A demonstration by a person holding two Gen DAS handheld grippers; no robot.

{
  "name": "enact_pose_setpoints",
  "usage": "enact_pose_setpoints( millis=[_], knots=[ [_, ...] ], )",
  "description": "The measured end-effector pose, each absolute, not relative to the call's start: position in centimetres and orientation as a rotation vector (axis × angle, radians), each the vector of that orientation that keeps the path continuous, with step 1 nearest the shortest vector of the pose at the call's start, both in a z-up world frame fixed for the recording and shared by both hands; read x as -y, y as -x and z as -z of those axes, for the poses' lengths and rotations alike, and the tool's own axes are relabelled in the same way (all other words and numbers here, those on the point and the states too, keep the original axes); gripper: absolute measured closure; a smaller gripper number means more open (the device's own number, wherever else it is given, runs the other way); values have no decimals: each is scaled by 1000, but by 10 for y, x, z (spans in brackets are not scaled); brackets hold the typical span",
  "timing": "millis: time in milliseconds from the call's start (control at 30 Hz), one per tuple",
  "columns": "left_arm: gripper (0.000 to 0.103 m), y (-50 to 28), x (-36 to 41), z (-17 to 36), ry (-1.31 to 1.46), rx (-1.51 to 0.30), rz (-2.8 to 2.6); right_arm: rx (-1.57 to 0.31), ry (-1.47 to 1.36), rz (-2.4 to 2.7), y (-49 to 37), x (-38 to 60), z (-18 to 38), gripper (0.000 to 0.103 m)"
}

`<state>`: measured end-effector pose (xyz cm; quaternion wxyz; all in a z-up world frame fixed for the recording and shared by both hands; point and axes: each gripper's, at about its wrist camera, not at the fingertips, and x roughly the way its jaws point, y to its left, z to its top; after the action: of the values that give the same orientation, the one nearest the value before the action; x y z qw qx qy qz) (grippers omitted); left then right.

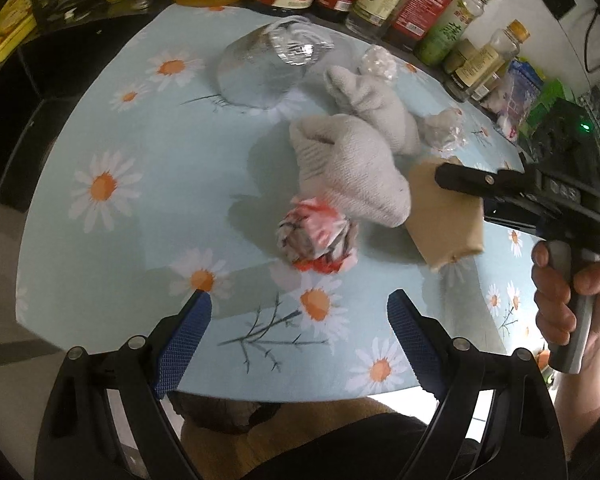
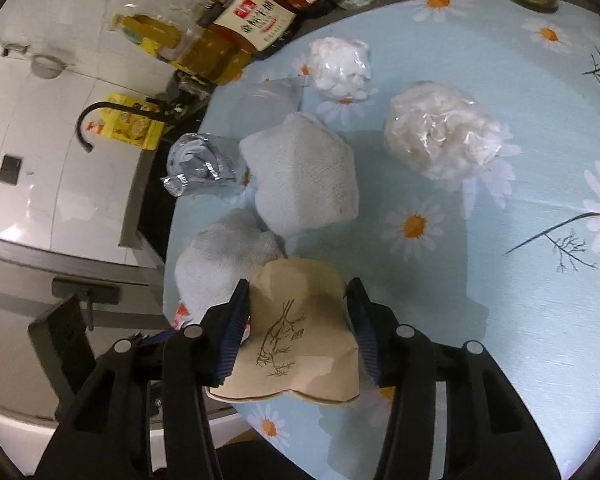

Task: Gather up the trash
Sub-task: 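Reach the right gripper to the brown paper bag and grasp it, then grasp the red-and-white crumpled wrapper with the left gripper while the right holds the bag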

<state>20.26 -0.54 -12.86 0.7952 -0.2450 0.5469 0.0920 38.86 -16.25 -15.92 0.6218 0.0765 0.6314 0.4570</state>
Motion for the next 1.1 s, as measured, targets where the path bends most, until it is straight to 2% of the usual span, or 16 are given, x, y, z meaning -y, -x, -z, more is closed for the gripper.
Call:
enact_pose_setpoints(
  millis=[233,333,433,533,600,633,700,767,833,1100],
  knots=[
    [16,-222,11,133,460,-1187,-181,-1416,-202,-1045,-382,195,150,53],
    [18,-231,11,137,395,-1200,-199,-1429,-210,-1040,-379,200,151,53],
    [24,-238,9,140,380,-1201,-197,-1437,-209,-1043,-375,199,152,53],
    [25,-243,9,140,373,-1195,-194,-1438,-208,-1050,-372,199,151,53],
    [29,-247,11,140,365,-1196,-190,-1435,-200,-1054,-371,198,149,53],
    [35,-248,12,141,360,-1201,-187,-1431,-192,-1054,-371,198,148,53],
    [39,-249,15,143,347,-1207,-184,-1422,-186,-1060,-370,198,145,53],
    [50,-251,17,146,327,-1221,-189,-1419,-187,-1062,-370,199,143,53],
    [54,-251,18,148,321,-1230,-193,-1416,-184,-1063,-370,199,142,53],
    [58,-242,18,143,356,-1187,-205,-1427,-184,-1062,-366,202,146,53]
  ],
)
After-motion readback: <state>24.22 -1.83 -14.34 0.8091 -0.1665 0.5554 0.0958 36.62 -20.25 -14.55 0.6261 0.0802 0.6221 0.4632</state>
